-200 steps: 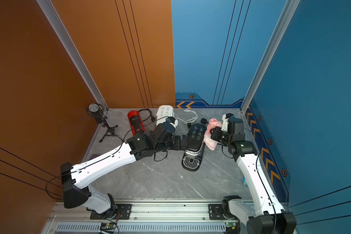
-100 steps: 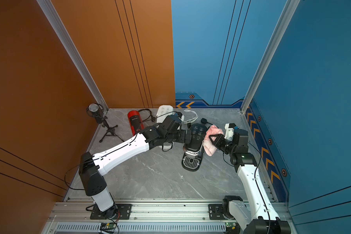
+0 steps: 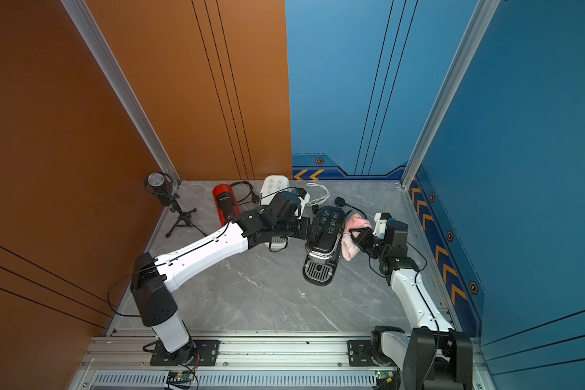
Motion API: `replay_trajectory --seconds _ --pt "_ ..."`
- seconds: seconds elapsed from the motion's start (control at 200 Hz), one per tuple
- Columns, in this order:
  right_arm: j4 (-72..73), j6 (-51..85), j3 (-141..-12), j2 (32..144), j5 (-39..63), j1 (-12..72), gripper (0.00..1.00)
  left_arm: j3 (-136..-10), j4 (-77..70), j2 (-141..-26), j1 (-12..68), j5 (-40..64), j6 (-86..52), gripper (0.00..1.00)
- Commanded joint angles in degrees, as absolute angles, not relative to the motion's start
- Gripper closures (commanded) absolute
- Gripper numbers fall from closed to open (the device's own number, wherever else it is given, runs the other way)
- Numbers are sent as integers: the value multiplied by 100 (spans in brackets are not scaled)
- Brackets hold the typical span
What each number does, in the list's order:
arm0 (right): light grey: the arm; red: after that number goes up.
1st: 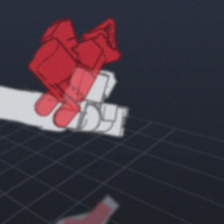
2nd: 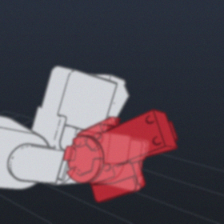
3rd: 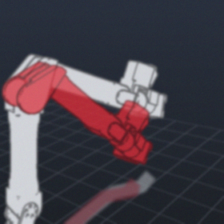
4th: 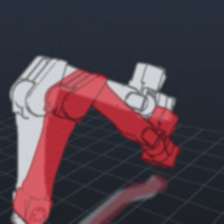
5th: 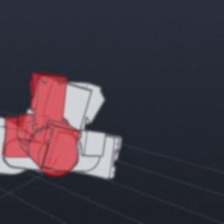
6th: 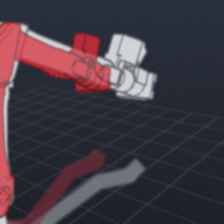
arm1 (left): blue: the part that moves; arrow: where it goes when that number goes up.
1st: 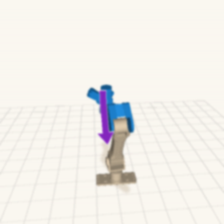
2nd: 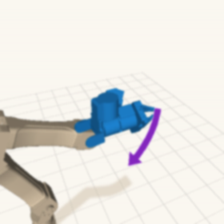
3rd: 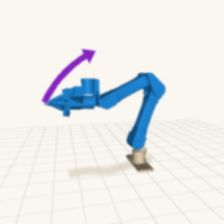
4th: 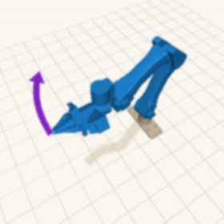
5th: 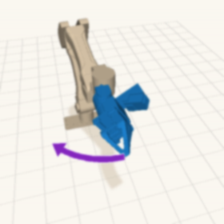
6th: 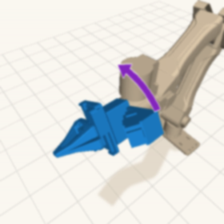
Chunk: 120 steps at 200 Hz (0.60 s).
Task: Wipe the surface of a coffee machine
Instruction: Wipe the dirt from the surface of the coffee machine.
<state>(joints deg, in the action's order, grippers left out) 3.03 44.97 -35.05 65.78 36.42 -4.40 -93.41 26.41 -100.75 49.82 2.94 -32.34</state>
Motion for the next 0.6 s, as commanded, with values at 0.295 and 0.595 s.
replay_trajectory --seconds 0.295,0.595 --pt "1495 4148 -2667 7970 3355 40 100 -9060 3115 -10271 5006 649 -3419 8" --pt "1106 4157 -3020 8083 3188 365 100 -9163 3114 -10325 5027 660 -3450 9"
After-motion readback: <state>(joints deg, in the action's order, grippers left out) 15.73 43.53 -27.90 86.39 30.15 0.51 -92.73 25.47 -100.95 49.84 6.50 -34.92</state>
